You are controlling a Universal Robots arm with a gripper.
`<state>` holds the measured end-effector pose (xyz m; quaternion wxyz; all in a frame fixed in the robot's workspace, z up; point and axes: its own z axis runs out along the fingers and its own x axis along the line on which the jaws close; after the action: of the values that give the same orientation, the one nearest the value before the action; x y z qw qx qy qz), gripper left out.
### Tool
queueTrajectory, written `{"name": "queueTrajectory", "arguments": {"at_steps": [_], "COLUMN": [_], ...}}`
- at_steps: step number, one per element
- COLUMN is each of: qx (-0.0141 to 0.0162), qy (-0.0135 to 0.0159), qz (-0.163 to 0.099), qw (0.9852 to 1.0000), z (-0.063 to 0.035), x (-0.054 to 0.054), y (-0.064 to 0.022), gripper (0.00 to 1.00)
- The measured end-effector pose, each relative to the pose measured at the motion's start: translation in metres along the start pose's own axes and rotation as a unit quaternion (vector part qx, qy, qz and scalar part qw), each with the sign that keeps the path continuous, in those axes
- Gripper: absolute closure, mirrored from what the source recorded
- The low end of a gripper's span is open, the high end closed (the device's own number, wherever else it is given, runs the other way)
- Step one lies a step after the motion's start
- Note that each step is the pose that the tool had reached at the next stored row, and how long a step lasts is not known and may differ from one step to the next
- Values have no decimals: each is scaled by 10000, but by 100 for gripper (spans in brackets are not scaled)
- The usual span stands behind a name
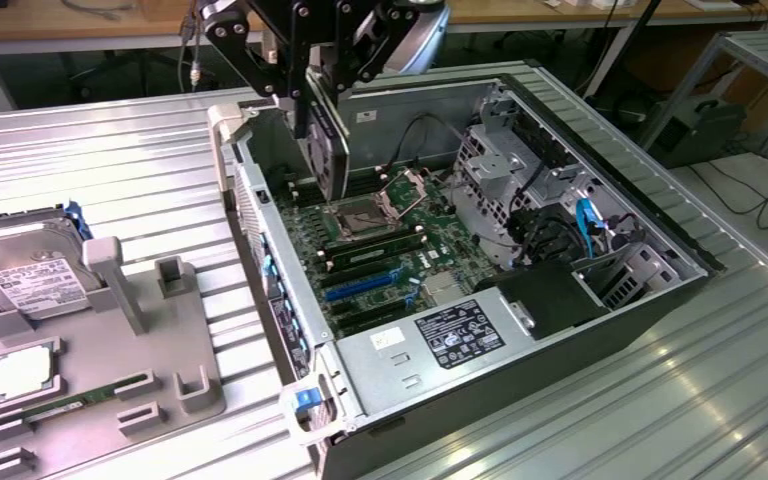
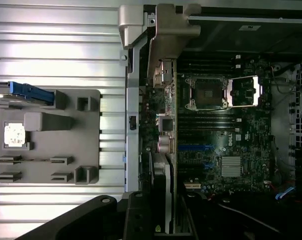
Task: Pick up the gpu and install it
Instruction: 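Pick up the gpu and move the gpu toward the slot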
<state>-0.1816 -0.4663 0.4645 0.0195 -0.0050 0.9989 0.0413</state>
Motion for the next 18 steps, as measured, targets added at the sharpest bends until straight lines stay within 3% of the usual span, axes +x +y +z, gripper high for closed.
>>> {"name": "queueTrajectory", "arguments": {"at_steps": [18], "qx": [3], "qy": [-7], "qz": [-1], "qw": [10000], "z": [34], "x": [-276], "y": [-5], "gripper": [72]}}
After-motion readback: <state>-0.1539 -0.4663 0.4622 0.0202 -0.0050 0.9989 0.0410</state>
